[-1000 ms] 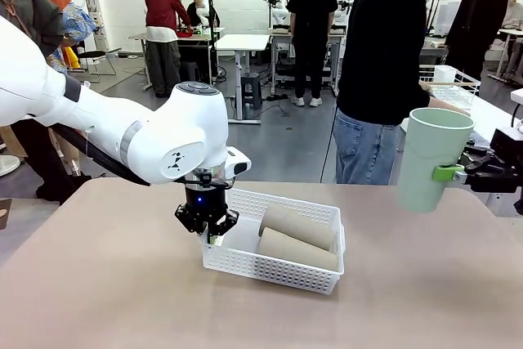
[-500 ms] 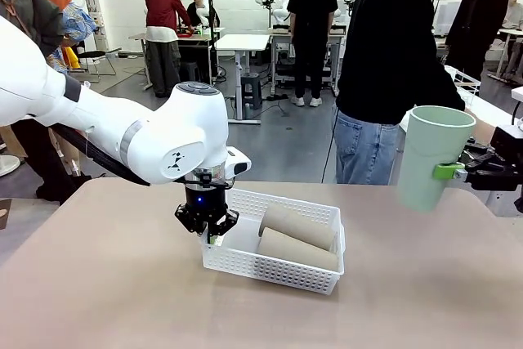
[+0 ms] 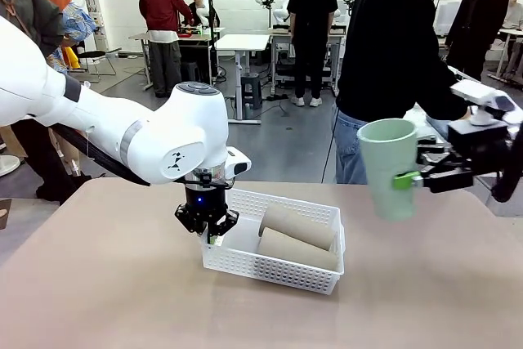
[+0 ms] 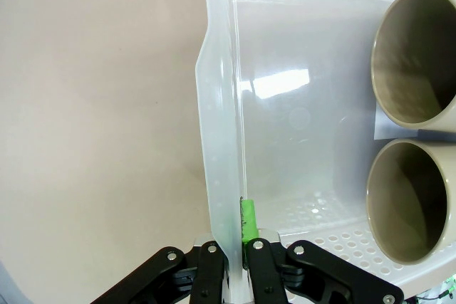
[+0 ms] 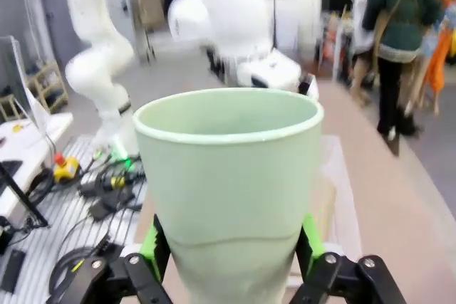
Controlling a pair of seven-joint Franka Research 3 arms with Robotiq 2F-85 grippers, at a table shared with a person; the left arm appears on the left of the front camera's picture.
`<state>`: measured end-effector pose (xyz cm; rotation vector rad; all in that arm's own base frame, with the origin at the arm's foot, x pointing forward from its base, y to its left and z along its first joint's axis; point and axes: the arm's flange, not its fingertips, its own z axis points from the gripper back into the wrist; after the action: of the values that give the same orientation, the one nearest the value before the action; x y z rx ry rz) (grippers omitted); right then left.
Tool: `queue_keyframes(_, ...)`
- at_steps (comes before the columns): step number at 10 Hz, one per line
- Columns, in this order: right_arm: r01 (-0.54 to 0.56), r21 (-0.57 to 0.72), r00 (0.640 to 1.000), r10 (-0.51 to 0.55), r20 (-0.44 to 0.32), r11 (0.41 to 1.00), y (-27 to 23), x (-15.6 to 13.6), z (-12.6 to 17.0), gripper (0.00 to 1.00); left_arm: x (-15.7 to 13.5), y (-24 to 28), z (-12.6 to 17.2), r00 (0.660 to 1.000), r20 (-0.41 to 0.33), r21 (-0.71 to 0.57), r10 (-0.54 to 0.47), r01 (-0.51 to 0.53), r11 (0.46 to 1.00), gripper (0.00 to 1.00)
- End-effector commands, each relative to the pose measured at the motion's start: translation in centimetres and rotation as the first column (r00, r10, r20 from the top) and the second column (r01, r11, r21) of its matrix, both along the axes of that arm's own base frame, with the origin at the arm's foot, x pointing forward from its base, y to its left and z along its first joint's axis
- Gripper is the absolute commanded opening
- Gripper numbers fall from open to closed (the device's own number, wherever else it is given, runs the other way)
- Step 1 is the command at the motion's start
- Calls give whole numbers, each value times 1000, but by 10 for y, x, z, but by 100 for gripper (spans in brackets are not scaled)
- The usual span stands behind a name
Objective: Clean and organize the cups into the basket.
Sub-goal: Pick up the Reusable plastic cup from the right side of the table and stack it inside the Organizing basket in the center of the table.
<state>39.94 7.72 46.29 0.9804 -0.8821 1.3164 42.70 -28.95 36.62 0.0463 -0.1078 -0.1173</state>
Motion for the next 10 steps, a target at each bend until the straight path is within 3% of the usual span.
queue_keyframes(1,-25,-186,998,14,-60,982,34,-2,20,85,-1,1,2,1000,6,-4,-7,7,1000,0)
queue_keyframes(4,-2,-476,993,-52,-101,880,87,-7,32,85,-1,1,2,1000,6,-4,-7,7,1000,0)
queue_keyframes(6,10,-596,995,-65,-71,803,129,-3,38,85,-1,1,2,1000,6,-4,-7,7,1000,0)
queue_keyframes(8,35,-681,994,-93,-49,732,150,0,32,85,-1,1,2,1000,6,-4,-7,7,1000,0)
queue_keyframes(10,38,-696,996,-84,-32,717,155,5,27,85,-1,1,2,1000,6,-4,-7,7,1000,0)
